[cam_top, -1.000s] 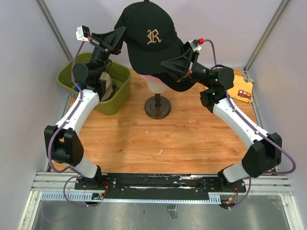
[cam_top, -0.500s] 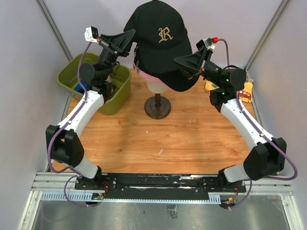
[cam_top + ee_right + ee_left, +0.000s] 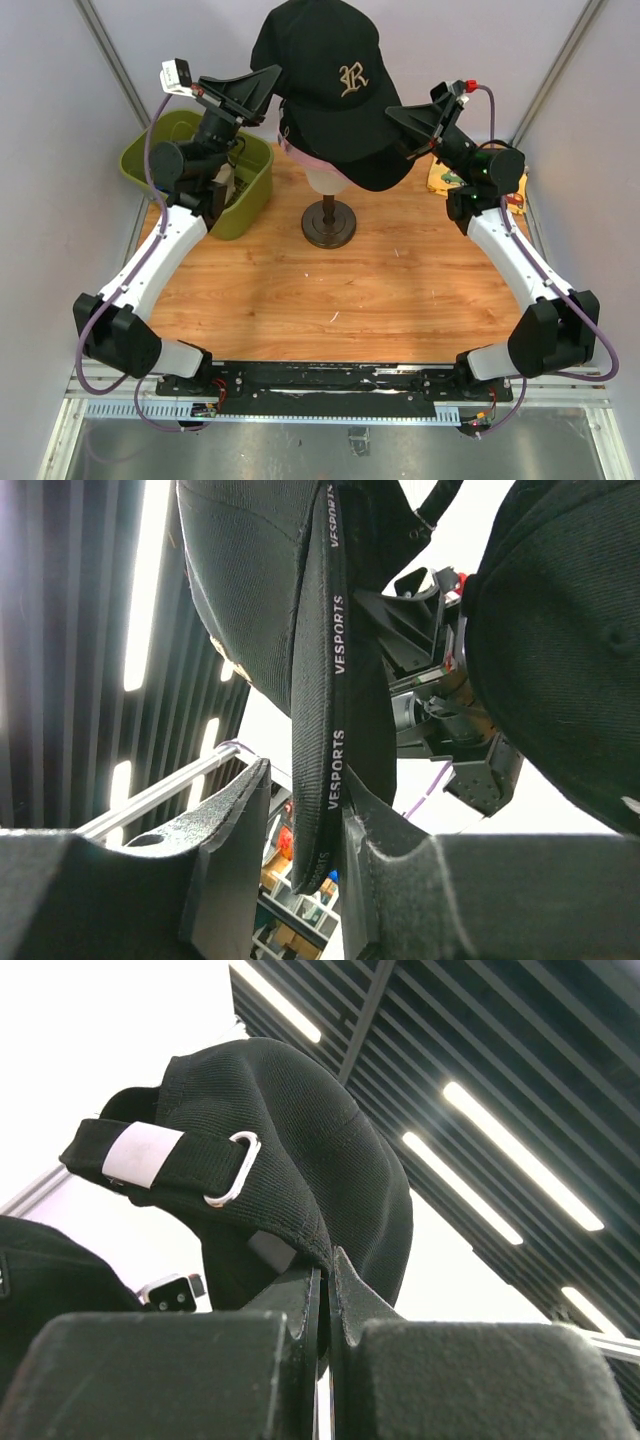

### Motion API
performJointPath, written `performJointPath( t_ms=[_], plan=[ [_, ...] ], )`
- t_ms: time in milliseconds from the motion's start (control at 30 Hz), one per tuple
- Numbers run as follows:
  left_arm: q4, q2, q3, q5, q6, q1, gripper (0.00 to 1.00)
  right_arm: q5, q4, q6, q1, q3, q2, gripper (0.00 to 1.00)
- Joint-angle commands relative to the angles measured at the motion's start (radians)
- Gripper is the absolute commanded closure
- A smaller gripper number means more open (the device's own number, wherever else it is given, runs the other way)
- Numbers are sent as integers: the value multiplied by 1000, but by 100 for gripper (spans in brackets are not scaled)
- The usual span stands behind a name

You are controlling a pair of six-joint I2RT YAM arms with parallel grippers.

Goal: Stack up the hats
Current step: Stack the hat on the hat.

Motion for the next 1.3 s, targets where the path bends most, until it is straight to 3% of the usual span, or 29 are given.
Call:
performJointPath(
  t_ms=[0, 800, 1267],
  plan=[
    [-52, -42, -15, -26, 86, -16, 99, 41, 80, 20, -32, -19, -25, 68],
    [-265, -121, -43, -128, 318, -159, 99, 128, 31, 82, -103, -10, 17, 74],
    [-327, -164, -105, -219, 372, -207, 99, 124, 24, 121, -125, 37, 110, 74]
  ],
)
